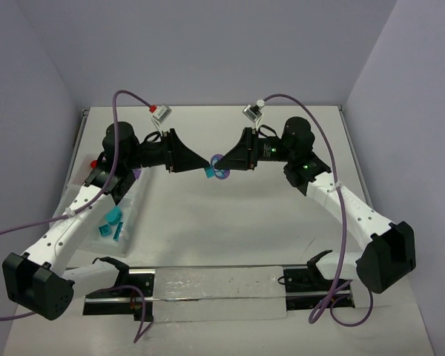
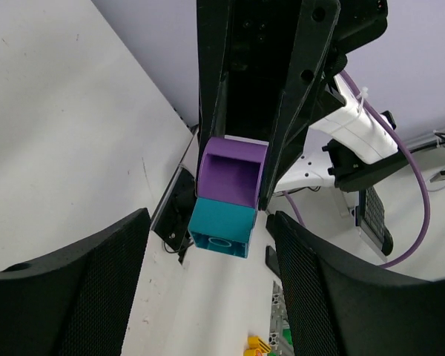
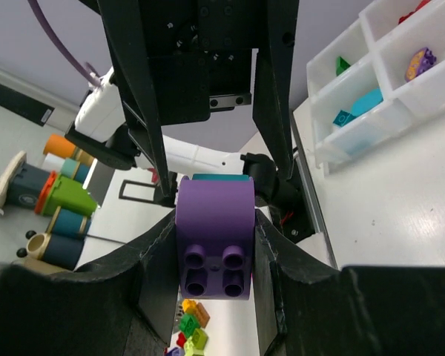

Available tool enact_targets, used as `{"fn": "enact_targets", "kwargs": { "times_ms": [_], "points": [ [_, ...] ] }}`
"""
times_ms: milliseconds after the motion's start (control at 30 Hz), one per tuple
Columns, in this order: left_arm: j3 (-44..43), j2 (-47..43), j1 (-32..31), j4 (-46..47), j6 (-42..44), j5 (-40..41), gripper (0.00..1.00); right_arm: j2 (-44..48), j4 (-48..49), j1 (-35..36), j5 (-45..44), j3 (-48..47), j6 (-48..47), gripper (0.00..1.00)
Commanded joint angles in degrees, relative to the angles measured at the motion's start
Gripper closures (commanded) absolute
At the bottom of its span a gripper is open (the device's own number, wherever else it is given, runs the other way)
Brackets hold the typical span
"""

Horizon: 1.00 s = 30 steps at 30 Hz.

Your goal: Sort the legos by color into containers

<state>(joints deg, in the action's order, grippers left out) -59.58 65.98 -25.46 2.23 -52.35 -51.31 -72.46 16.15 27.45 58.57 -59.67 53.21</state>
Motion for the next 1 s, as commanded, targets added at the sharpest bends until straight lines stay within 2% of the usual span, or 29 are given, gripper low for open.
{"fn": "enact_targets", "kwargs": {
  "times_ms": [0, 67, 200, 300, 400, 600, 700, 833, 967],
  "points": [
    [0.3, -0.7, -1.2, 5.3, -0.7, -2.5, 0.28, -1.0, 4.6, 1.6, 1.6, -2.3, 1.2, 1.00],
    [0.6, -0.6, -1.3, 6.0, -0.9, -2.6, 0.34, -1.2, 4.2, 1.8, 1.5, -2.6, 1.0, 1.00],
    [1.2, -1.0, -1.4, 7.3, -1.6, -2.8, 0.53, -1.6, 4.2, 1.8, 1.2, -2.6, 1.0, 1.00],
    [1.6, -1.3, -1.4, 8.7, -2.3, -3.3, 0.57, -1.8, 4.3, 1.8, 1.1, -2.7, 1.1, 1.00],
    [1.7, -1.7, -1.4, 9.0, -2.3, -3.9, 0.55, -1.9, 4.3, 1.9, 0.9, -2.7, 1.0, 1.00],
    [2.2, -2.1, -1.4, 9.7, -2.8, -4.7, 0.34, -2.2, 5.0, 1.8, 0.5, -2.6, 1.5, 1.00],
    [2.4, -2.2, -1.4, 10.1, -3.0, -4.8, 0.35, -2.2, 5.2, 1.8, 0.3, -2.6, 1.6, 1.00],
    [2.6, -2.3, -1.4, 10.1, -3.1, -4.8, 0.46, -2.2, 5.0, 1.8, 0.3, -2.6, 1.4, 1.00],
    [2.8, -2.2, -1.4, 10.0, -2.9, -5.4, 0.37, -2.1, 4.8, 1.8, 0.1, -2.6, 1.3, 1.00]
  ]
}}
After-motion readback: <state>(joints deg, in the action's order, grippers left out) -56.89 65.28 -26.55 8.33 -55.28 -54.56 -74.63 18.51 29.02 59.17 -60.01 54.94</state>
